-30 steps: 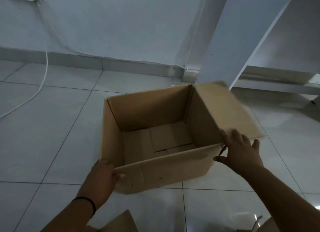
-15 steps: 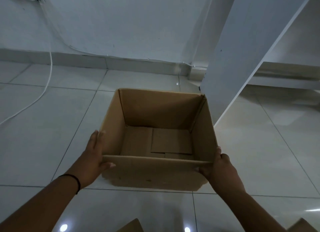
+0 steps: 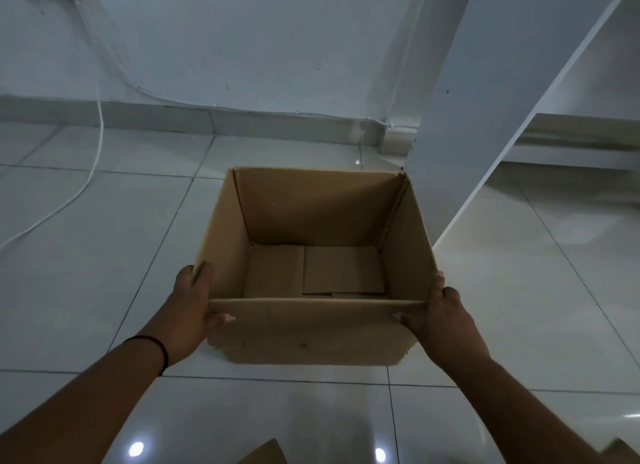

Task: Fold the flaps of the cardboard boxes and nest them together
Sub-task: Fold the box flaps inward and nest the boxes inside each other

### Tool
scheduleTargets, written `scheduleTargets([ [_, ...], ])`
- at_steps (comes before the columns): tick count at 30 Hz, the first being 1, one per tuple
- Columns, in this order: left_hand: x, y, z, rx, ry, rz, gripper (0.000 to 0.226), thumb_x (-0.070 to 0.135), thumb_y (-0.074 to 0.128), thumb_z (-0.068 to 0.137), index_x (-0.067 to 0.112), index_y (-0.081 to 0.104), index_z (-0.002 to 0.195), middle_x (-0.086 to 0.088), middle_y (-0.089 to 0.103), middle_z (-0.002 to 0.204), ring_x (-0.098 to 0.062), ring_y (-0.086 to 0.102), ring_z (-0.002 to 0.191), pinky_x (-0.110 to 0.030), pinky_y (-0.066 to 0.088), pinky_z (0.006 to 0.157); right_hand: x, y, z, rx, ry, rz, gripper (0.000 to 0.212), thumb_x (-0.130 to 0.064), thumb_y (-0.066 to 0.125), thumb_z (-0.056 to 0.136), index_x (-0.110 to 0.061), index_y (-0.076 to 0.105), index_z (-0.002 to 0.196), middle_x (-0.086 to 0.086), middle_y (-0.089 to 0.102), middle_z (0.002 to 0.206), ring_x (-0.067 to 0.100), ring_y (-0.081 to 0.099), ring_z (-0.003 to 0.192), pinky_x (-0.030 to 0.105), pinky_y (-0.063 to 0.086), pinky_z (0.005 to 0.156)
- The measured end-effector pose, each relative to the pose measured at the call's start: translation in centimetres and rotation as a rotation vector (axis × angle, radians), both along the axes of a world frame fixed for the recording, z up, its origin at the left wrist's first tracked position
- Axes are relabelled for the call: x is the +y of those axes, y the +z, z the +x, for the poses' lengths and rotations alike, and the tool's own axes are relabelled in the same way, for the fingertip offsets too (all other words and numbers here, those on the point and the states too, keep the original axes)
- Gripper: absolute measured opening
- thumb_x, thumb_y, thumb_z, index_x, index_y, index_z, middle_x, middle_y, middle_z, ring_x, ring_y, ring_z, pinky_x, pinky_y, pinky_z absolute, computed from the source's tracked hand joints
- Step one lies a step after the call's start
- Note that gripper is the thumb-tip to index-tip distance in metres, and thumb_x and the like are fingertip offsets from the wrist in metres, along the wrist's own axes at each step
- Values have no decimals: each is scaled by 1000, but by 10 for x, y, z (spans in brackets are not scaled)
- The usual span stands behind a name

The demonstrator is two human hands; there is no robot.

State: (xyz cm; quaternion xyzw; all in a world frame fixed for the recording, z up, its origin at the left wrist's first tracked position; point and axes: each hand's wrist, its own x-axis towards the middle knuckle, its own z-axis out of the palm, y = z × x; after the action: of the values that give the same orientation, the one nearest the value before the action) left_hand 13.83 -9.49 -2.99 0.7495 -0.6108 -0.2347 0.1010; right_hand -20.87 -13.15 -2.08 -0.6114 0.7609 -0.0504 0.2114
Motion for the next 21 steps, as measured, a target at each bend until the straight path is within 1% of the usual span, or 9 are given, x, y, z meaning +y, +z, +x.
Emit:
scheduleTargets([
  [4, -4, 3, 2, -5, -16, 35, 87, 33, 68, 81, 20, 14, 147, -17, 14, 150, -34, 42, 127, -38, 38, 105, 4, -3, -3, 25, 29, -17, 101, -51, 64, 80, -13, 0, 148, 17, 42, 135, 32, 58, 111, 40, 52, 89],
  [7, -9, 4, 3, -17, -9, 66, 90, 34, 68, 81, 21, 10, 148, -18, 10, 152, -36, 37, 132, -40, 34, 108, 3, -6, -3, 50, 40, -19, 98, -51, 61, 81, -14, 0, 148, 16, 42, 136, 32, 59, 110, 40, 53, 87],
  [9, -13, 6, 2, -58, -1, 87, 94, 37, 68, 80, 22, 6, 149, -19, 7, 154, -39, 35, 134, -42, 33, 110, 1, -8, -2, 61, 50, -28, 98, -50, 61, 82, -12, -1, 148, 18, 41, 136, 34, 58, 111, 41, 52, 87],
  [11, -13, 10, 1, -124, 9, 122, 101, 44, 67, 79, 22, -3, 149, -19, 0, 157, -40, 28, 138, -47, 30, 113, 0, -6, -5, 59, 65, -6, 100, -49, 60, 82, -12, -5, 148, 19, 38, 139, 36, 55, 115, 44, 50, 90],
  [13, -6, 13, -2, -216, 19, 134, 106, 53, 63, 78, 23, -11, 148, -15, -8, 159, -36, 17, 143, -54, 25, 114, 5, 0, -12, 60, 95, 52, 103, -51, 60, 82, -15, -12, 147, 19, 32, 145, 38, 49, 122, 48, 47, 97],
  [15, 10, 14, -5, -293, 31, 61, 107, 59, 60, 77, 24, -12, 148, -12, -9, 160, -33, 12, 145, -60, 21, 113, 20, 5, -20, 90, 115, 68, 103, -53, 58, 81, -21, -16, 146, 17, 22, 153, 40, 45, 126, 56, 42, 100],
  [17, 33, 12, -5, -285, 42, -85, 104, 56, 61, 77, 24, -8, 148, -14, -5, 160, -34, 12, 145, -60, 18, 113, 46, 10, -25, 168, 110, -51, 97, -56, 52, 83, -21, -13, 146, 13, 13, 157, 40, 42, 128, 59, 40, 100],
  [19, 61, 14, -2, -244, 60, -225, 99, 52, 61, 79, 22, -2, 149, -16, 2, 160, -33, 14, 145, -57, 18, 114, 78, 15, -25, 225, 100, -218, 91, -56, 48, 86, -16, -7, 147, 14, 16, 156, 38, 41, 130, 57, 40, 101],
  [21, 92, 19, 5, -222, 94, -322, 92, 47, 60, 82, 19, 4, 149, -18, 10, 158, -32, 15, 145, -56, 17, 114, 114, 22, -22, 233, 96, -332, 86, -52, 49, 87, -11, 2, 147, 17, 25, 152, 37, 41, 129, 55, 39, 101],
])
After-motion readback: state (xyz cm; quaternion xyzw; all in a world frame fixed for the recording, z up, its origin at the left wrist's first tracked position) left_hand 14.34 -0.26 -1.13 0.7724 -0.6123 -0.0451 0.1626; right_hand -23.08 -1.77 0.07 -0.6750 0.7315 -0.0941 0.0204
